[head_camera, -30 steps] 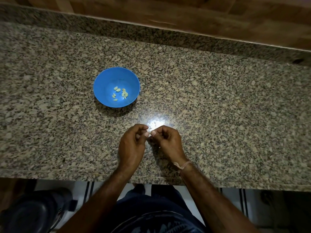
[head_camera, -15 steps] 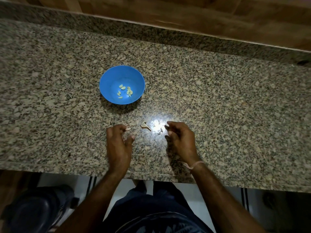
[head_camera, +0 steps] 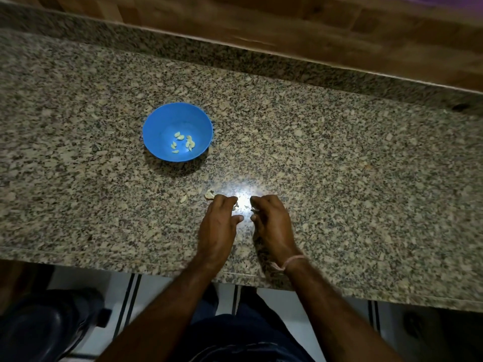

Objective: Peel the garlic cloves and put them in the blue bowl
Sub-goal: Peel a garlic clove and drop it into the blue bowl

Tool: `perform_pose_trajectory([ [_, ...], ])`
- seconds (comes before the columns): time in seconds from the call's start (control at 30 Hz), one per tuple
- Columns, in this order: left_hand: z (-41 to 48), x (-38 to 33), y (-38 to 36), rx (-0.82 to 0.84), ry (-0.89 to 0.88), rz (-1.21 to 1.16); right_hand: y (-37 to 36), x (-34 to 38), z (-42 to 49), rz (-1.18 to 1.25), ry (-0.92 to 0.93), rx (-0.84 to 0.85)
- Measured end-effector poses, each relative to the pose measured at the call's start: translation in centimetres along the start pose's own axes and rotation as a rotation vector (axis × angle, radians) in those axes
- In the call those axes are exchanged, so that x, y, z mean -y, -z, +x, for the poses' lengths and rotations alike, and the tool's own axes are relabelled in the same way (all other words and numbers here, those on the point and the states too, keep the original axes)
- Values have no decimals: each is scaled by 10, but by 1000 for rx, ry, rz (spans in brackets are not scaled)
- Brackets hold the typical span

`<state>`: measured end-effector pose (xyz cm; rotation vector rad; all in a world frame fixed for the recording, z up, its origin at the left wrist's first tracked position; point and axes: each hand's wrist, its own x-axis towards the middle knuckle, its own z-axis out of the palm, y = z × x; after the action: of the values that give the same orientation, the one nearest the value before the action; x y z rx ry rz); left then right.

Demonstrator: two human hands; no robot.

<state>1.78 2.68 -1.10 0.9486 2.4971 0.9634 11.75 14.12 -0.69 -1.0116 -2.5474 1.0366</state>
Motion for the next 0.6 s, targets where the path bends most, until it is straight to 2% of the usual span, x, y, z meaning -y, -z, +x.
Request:
perform_pose_trajectory([
  [0.1,2,-9,-6,-78,83,-25,8,-7,-3,139,12,-17],
  [0.33,5,-20,-12,-158,131,-47,16,-19,-1,193,115,83],
  [0.47,-4,-25,-3,-305,228,-315,15,-25,4,142,159,113],
  [0.6,-20,-10,9,-471,416,-390,5,-14,8,106,188,171],
])
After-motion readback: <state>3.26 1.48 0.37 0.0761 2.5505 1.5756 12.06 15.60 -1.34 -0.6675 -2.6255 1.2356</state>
